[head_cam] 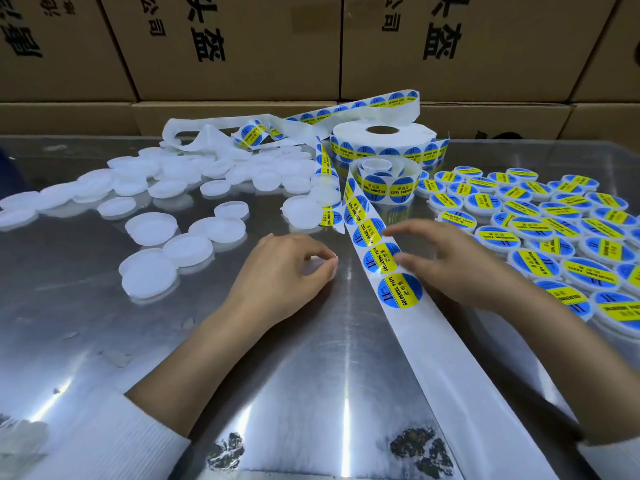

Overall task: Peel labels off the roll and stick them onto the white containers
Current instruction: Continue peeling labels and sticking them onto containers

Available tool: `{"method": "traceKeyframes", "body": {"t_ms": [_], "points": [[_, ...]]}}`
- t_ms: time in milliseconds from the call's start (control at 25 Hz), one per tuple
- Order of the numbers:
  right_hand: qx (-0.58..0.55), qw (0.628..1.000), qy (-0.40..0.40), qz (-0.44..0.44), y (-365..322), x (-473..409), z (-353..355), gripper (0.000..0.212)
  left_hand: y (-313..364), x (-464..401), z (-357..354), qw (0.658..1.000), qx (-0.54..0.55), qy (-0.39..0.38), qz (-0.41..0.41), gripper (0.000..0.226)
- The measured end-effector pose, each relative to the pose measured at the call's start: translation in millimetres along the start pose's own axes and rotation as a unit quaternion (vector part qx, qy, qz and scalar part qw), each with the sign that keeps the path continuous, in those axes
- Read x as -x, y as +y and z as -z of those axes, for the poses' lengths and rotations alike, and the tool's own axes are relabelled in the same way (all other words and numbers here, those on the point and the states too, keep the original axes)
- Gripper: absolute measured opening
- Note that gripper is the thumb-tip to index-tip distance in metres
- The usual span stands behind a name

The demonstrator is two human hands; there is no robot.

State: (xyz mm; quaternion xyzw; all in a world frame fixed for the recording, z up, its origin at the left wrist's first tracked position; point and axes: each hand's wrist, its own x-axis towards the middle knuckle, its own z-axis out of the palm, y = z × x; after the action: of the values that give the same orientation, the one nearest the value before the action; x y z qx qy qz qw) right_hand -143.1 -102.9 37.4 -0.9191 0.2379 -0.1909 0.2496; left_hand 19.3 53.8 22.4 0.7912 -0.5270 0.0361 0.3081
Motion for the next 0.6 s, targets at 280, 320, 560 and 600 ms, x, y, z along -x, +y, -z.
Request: {"method": "traceKeyframes", "body": {"t_ms": [280, 320, 560, 600], "points": [[0.066, 0.988, -0.14, -0.004, 5, 1, -12, 0.064, 9, 4, -8, 0.996, 0.048, -0.044, -0.056, 0.051], [0.069, 0.99, -0.123, 0.005, 5, 1, -15, 0.063, 11, 5, -9, 0.996, 0.055, -0.052, -0.056, 0.057], [0.011, 1.0, -0.005, 0.019, 2, -1, -29, 0.038, 14, 5, -13, 0.993, 0.037, -0.097, -0.061, 0.065], [-0.011, 1.0, 0.014, 0.015, 2, -1, -30, 0.031, 13, 4, -13, 0.992, 0.045, -0.096, -0.062, 0.06]]}}
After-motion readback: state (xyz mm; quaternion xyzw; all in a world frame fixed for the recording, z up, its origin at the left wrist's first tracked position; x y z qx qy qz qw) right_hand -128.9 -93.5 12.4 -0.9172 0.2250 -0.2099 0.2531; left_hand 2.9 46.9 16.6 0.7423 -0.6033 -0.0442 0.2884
